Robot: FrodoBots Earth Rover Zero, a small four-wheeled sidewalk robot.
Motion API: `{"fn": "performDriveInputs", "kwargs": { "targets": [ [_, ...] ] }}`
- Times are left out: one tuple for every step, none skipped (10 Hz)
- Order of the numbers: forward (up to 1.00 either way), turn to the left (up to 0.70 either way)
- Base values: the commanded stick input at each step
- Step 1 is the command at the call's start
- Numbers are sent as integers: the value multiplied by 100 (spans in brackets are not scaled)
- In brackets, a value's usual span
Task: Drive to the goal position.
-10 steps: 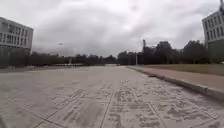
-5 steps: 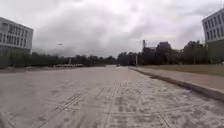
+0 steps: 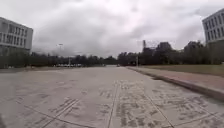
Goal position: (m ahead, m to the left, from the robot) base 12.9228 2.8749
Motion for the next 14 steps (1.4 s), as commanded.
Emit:
{"fn": "performDriveInputs", "kwargs": {
  "targets": [
    [70, 1],
    [70, 1],
    [70, 1],
    [70, 1],
    [70, 1],
    [70, 1],
    [70, 1],
    [70, 1],
    [70, 1],
    [70, 1],
    [70, 1],
    [70, 1],
    [70, 1],
    [70, 1]
  ]
}}
